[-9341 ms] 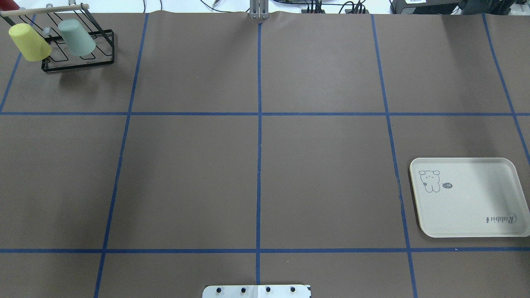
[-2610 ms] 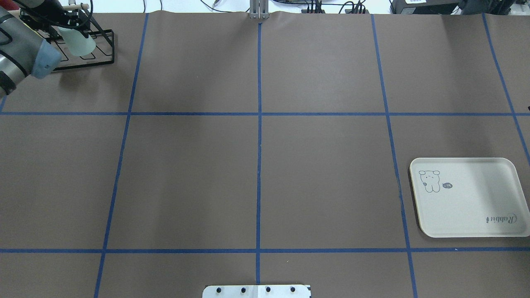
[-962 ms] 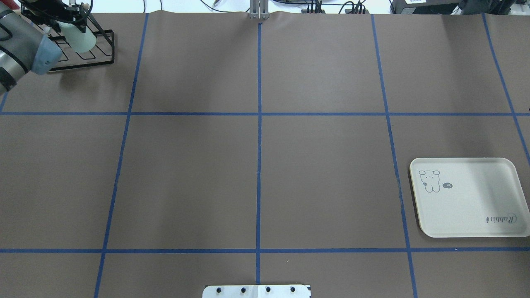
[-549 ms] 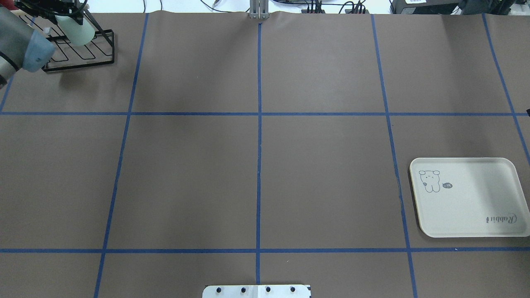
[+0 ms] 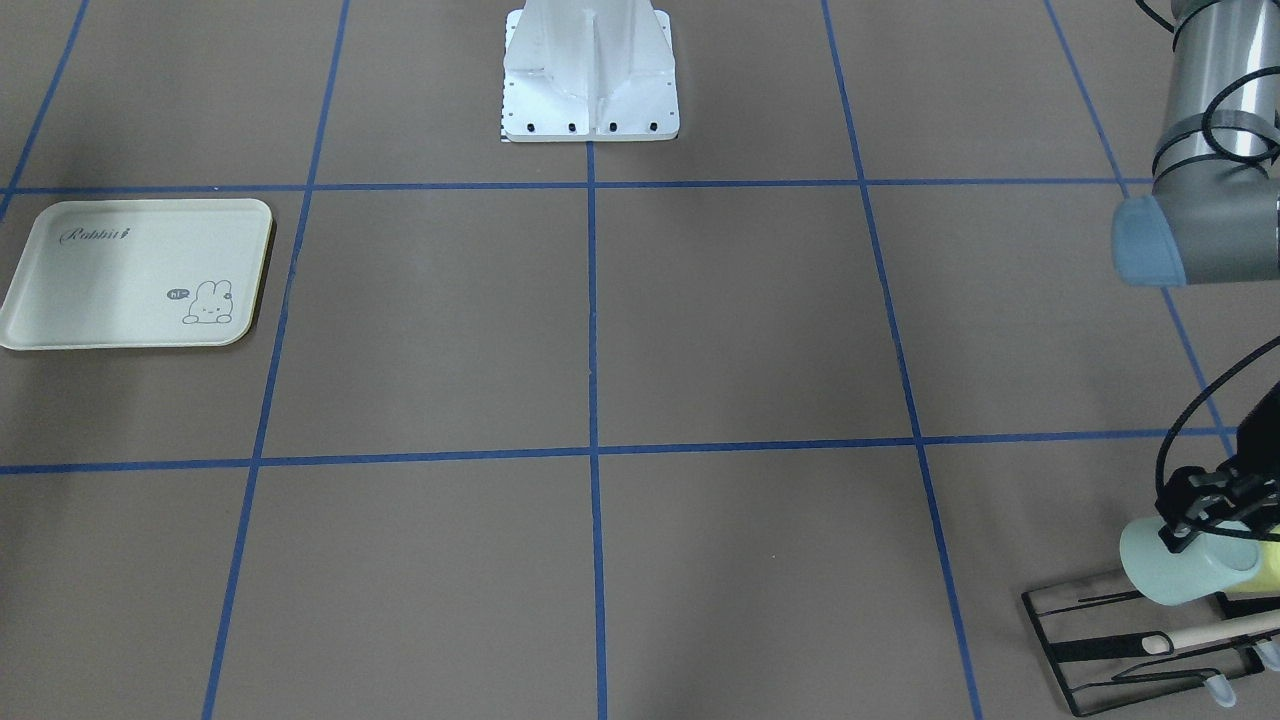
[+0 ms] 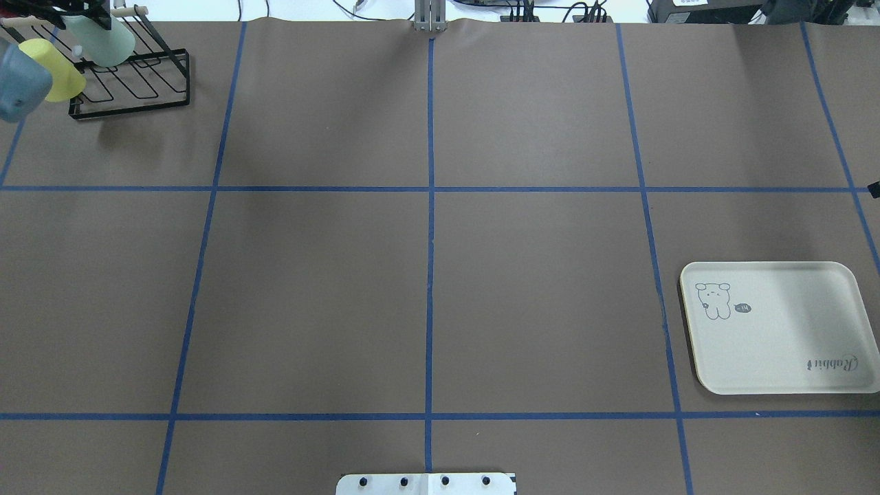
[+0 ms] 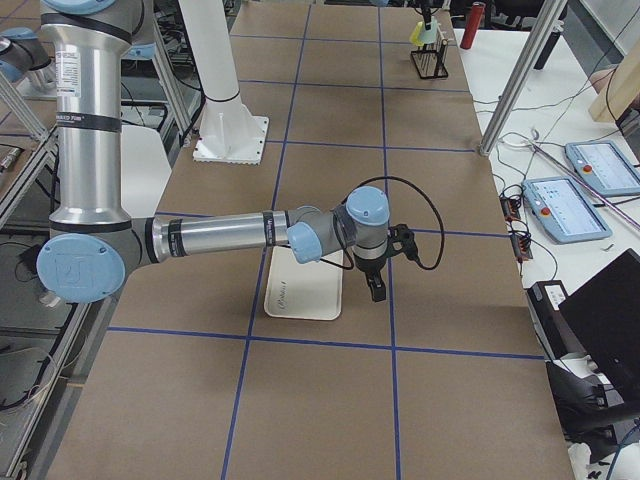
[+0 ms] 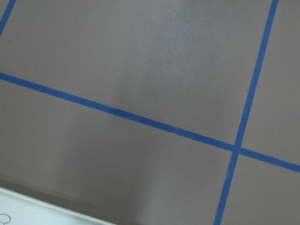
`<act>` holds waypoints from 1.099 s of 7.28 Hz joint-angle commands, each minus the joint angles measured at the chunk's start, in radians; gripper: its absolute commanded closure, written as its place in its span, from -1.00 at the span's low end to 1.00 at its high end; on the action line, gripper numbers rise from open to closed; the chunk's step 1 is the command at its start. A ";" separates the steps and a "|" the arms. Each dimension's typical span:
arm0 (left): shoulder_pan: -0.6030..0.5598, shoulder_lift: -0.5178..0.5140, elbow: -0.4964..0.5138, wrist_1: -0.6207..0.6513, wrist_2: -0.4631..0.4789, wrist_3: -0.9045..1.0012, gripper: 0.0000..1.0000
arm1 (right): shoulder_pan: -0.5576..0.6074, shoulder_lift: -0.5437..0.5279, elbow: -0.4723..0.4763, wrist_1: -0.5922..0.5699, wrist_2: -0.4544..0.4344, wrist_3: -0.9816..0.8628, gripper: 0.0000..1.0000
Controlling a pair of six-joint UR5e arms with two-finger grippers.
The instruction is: Left arm grabs green cup and hands to right arm on tray
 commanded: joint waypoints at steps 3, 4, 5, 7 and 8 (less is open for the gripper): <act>-0.001 0.111 -0.286 0.124 -0.006 -0.015 1.00 | -0.017 0.023 0.000 -0.002 0.002 0.020 -1.00; 0.002 0.144 -0.378 0.155 -0.108 -0.061 1.00 | -0.035 0.049 0.006 0.000 0.004 0.069 -1.00; 0.007 0.140 -0.430 0.148 -0.197 -0.186 1.00 | -0.054 0.076 0.006 0.002 0.002 0.092 -1.00; 0.071 0.125 -0.550 0.139 -0.309 -0.387 1.00 | -0.110 0.142 0.007 0.052 0.002 0.177 -1.00; 0.085 0.091 -0.566 0.125 -0.355 -0.463 1.00 | -0.168 0.144 0.001 0.180 -0.004 0.298 -1.00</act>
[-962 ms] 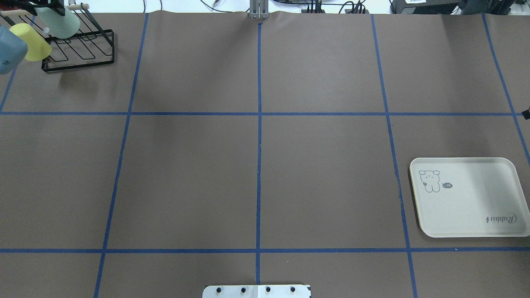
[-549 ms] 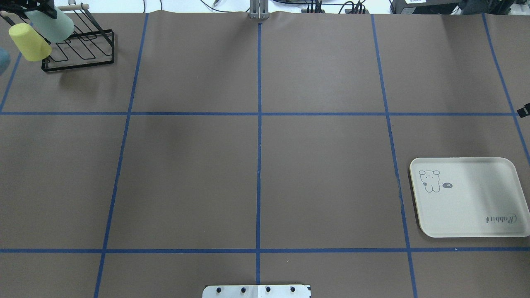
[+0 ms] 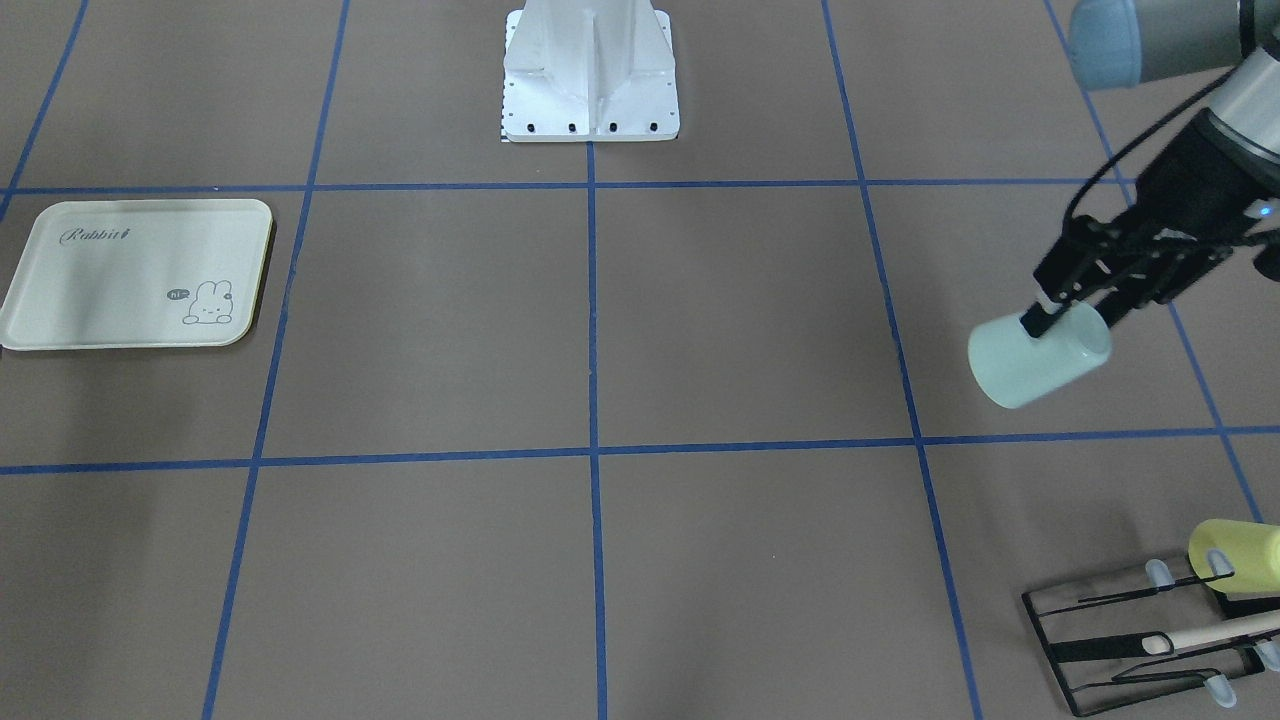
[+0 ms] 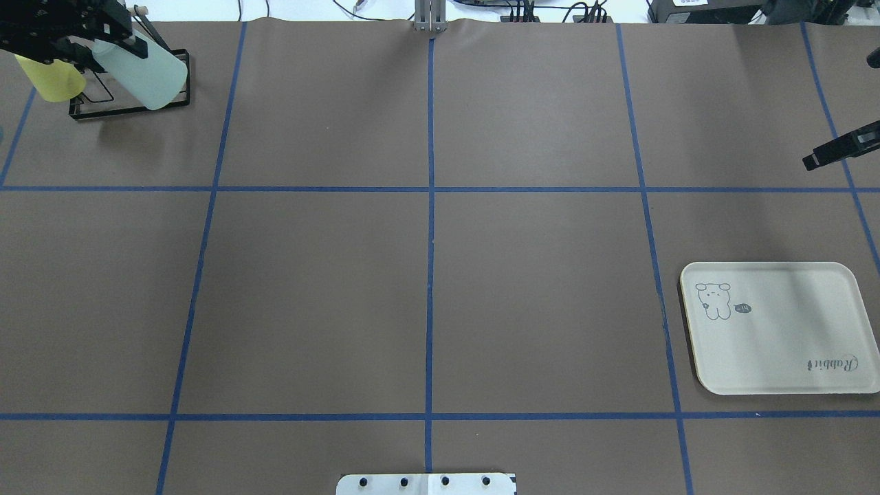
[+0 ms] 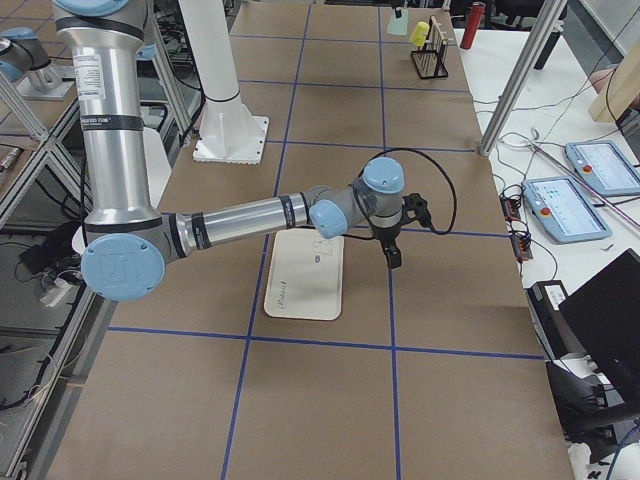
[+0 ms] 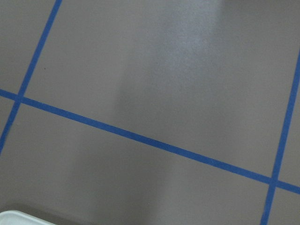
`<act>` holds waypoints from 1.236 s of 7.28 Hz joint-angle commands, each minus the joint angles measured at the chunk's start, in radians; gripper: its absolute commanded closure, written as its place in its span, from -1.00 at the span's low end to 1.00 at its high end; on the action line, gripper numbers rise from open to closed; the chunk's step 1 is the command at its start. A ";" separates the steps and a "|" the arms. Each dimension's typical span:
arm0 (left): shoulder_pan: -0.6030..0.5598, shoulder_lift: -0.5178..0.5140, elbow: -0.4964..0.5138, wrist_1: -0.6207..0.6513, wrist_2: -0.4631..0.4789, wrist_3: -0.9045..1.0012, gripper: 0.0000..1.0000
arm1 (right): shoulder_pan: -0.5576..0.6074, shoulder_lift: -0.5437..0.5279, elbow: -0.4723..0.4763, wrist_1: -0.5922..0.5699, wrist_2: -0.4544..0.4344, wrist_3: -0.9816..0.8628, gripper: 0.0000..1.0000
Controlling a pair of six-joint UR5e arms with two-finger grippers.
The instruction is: Left arm grabs green cup and hands to right arm on tray
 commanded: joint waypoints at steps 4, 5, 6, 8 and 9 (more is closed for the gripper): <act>0.157 -0.100 -0.028 -0.312 -0.081 -0.556 1.00 | -0.141 0.029 0.002 0.513 0.020 0.644 -1.00; 0.176 -0.118 -0.023 -0.370 -0.077 -0.632 1.00 | -0.146 0.033 0.000 0.590 0.062 0.769 -1.00; 0.195 -0.139 -0.026 -0.396 -0.076 -0.670 1.00 | -0.153 0.041 -0.001 0.671 0.116 0.886 -1.00; 0.243 -0.218 -0.025 -0.409 -0.065 -0.769 1.00 | -0.188 0.085 0.000 0.854 0.142 1.112 -1.00; 0.260 -0.233 -0.026 -0.436 -0.045 -0.798 1.00 | -0.199 0.117 0.000 0.937 0.143 1.228 -1.00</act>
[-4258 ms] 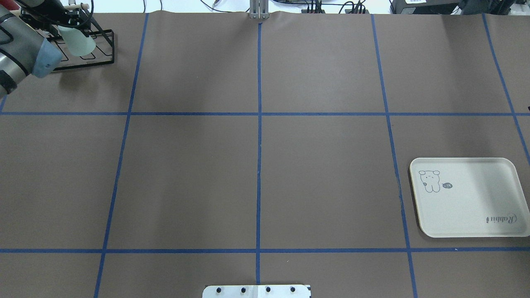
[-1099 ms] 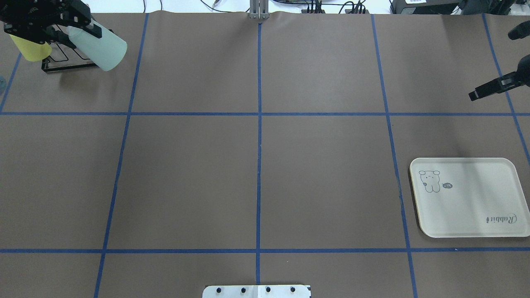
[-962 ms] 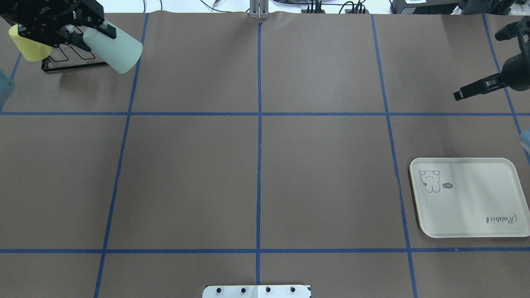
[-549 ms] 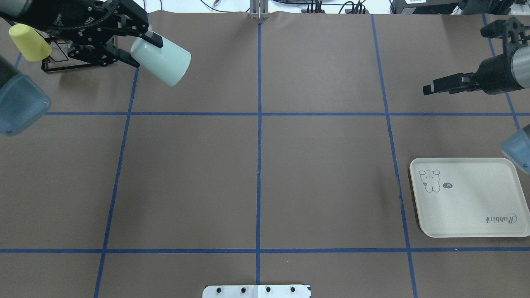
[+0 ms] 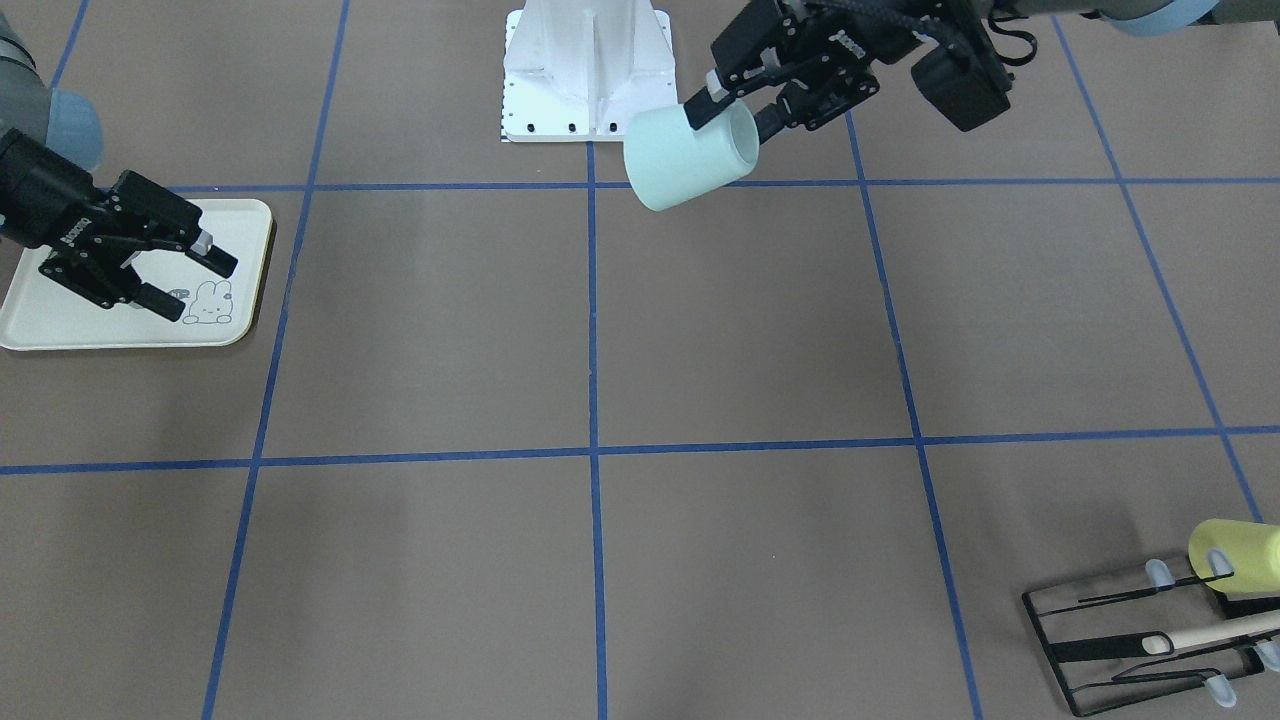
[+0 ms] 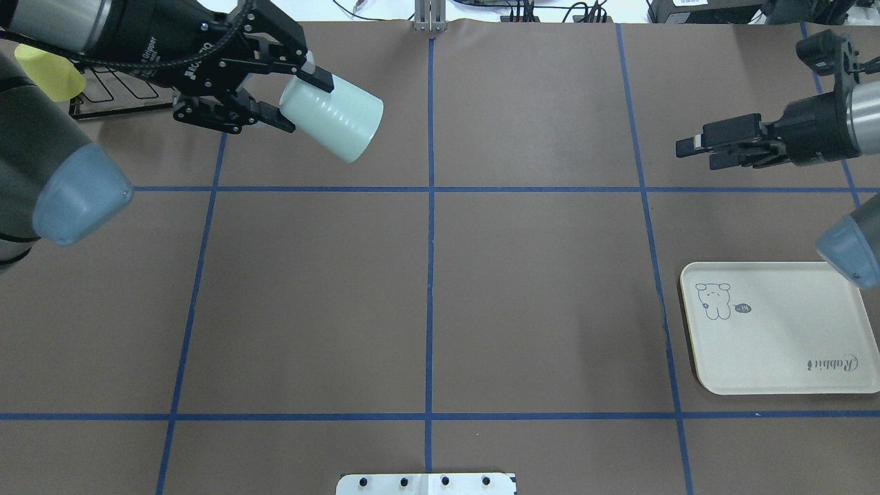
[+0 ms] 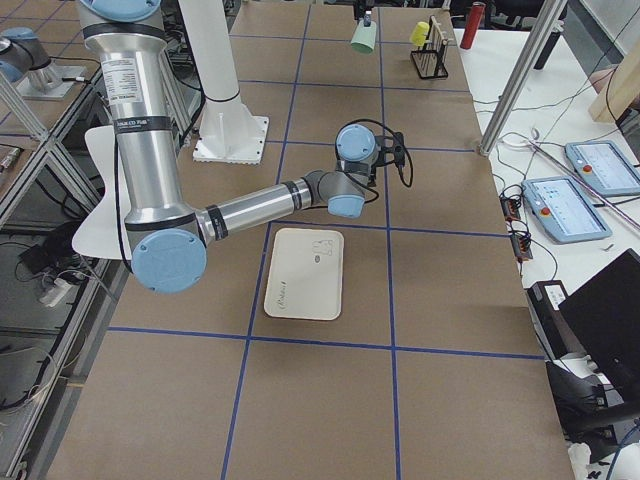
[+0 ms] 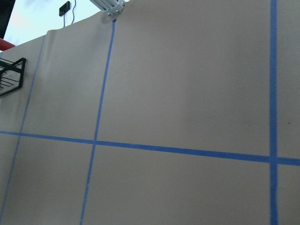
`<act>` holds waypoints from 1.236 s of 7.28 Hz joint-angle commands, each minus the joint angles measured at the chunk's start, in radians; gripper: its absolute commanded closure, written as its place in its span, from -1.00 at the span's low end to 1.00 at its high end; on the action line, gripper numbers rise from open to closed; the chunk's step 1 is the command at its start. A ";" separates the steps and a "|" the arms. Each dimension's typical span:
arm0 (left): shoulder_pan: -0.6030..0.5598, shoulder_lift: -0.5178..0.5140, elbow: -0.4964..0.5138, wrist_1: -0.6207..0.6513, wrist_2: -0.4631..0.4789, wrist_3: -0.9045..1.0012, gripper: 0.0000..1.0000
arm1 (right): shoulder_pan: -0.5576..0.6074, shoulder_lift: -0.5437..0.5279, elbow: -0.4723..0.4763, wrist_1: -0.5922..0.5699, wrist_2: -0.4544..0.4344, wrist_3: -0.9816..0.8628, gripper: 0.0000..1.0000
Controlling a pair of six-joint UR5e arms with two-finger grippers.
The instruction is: Left arm grabs green cup and hands to right arm on tray
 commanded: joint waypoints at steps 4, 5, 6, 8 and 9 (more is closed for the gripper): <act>0.154 -0.026 0.064 -0.462 0.328 -0.348 1.00 | -0.080 0.186 0.003 0.382 -0.054 0.608 -1.00; 0.152 -0.014 0.077 -0.562 0.337 -0.419 1.00 | -0.134 0.191 0.003 0.463 -0.135 0.675 -1.00; 0.152 0.006 0.077 -0.619 0.347 -0.445 1.00 | -0.191 0.191 0.003 0.544 -0.232 0.748 -1.00; 0.157 0.023 0.080 -0.706 0.421 -0.526 1.00 | -0.277 0.192 0.009 0.620 -0.356 0.795 -1.00; 0.161 0.023 0.080 -0.706 0.422 -0.527 1.00 | -0.300 0.194 0.025 0.620 -0.395 0.795 -0.99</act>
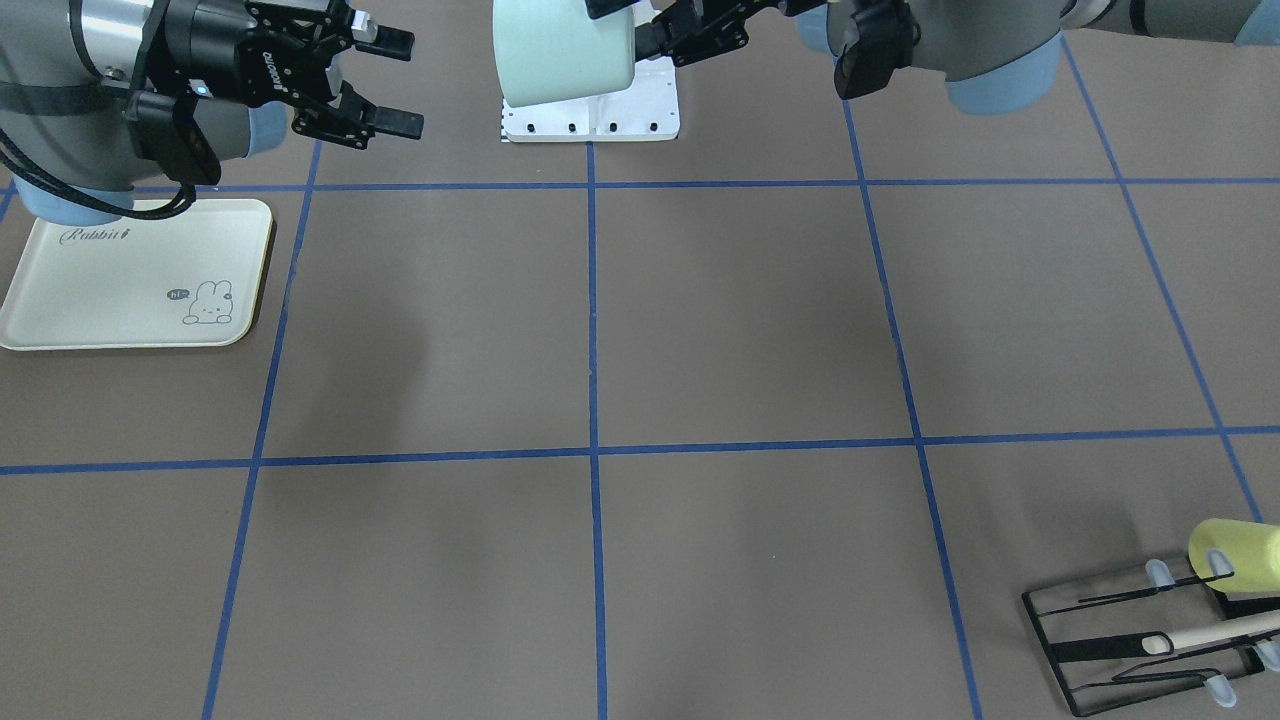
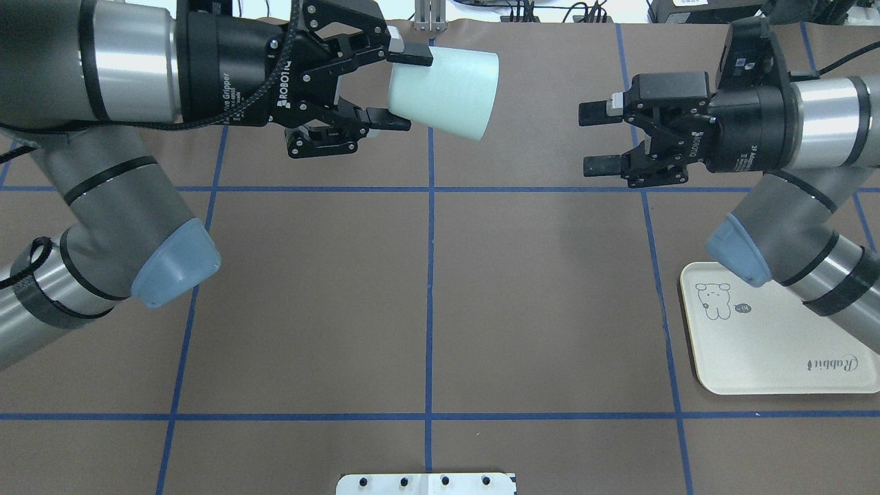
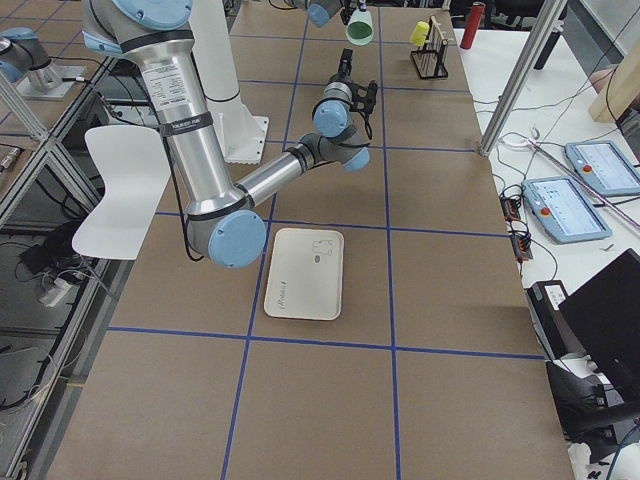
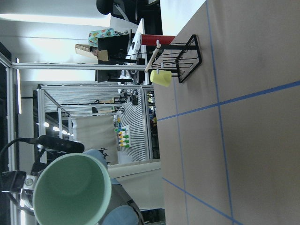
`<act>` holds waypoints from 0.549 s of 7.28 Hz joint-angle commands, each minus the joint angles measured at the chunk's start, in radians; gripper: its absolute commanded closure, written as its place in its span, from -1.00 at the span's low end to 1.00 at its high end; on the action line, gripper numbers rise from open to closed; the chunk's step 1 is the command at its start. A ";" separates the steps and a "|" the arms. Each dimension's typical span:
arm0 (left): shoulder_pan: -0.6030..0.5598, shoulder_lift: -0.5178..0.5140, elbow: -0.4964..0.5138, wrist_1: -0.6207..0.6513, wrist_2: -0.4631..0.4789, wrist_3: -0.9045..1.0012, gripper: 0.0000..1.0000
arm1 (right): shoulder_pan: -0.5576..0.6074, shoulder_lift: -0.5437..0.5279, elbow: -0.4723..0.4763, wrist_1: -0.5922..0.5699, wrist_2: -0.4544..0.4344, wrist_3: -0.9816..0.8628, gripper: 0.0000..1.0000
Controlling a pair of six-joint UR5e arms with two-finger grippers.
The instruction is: Left arm grabs green cup and hands to right arm on tray
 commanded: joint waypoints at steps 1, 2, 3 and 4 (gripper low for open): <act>0.015 0.001 0.001 -0.017 0.018 -0.018 1.00 | -0.070 0.002 0.029 0.018 -0.101 0.010 -0.97; 0.036 0.000 0.001 -0.014 0.028 -0.018 1.00 | -0.081 0.009 0.044 0.018 -0.124 0.010 -0.92; 0.050 -0.003 -0.002 -0.011 0.028 -0.020 1.00 | -0.085 0.023 0.043 0.018 -0.133 0.010 -0.86; 0.050 -0.003 -0.010 -0.011 0.027 -0.047 1.00 | -0.087 0.023 0.043 0.018 -0.145 0.010 -0.85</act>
